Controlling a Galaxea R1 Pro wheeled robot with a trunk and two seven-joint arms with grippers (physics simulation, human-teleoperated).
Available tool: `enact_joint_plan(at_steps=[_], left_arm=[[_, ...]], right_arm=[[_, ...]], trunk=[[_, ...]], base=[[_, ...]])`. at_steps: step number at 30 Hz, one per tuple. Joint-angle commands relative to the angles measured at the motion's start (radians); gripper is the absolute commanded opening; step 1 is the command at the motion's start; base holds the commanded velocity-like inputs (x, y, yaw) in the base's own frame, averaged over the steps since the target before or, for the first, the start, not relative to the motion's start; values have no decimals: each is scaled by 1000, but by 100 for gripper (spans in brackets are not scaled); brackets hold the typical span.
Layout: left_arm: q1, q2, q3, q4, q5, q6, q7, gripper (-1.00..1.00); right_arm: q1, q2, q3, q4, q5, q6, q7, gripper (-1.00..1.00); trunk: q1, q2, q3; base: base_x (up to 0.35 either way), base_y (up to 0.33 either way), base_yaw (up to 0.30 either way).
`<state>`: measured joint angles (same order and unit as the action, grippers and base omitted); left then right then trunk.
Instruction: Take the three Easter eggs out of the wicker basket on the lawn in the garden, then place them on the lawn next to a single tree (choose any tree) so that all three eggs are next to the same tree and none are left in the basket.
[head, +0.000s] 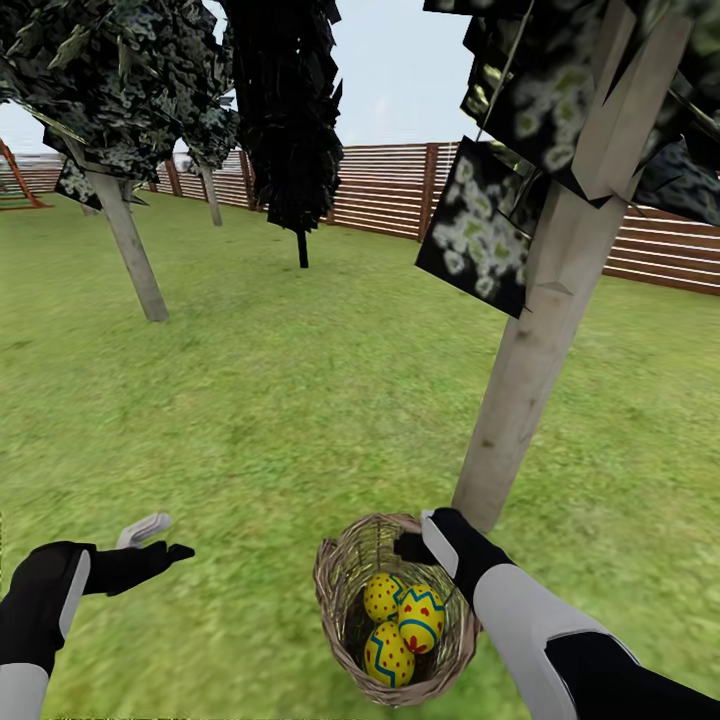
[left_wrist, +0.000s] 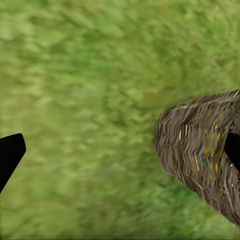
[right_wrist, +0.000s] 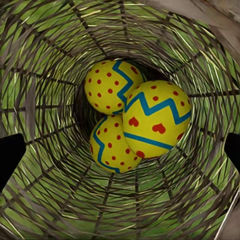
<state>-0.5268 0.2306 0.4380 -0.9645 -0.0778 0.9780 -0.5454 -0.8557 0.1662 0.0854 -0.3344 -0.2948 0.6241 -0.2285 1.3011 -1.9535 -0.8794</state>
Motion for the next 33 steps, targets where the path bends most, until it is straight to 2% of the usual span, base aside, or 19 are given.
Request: enact_joint_plan(at_steps=[1,20,33], left_arm=[[-1,0,2,-1,-8,4,-8,100],[-1,0,3,0,-10,3,-7,100],[-1,0,3,0,-10,2,-7,100]], right_arm=[[0,-1,8,-2,-11,11,-8,100],[0,-6,7,-3,-12,19,-8,100],[0,-7,5,-3,-13,19,-8,100]], trunk=[[0,0,-2],[0,0,-30],[0,0,-43]], base=[[0,0,81],[0,0,96],[0,0,-207]])
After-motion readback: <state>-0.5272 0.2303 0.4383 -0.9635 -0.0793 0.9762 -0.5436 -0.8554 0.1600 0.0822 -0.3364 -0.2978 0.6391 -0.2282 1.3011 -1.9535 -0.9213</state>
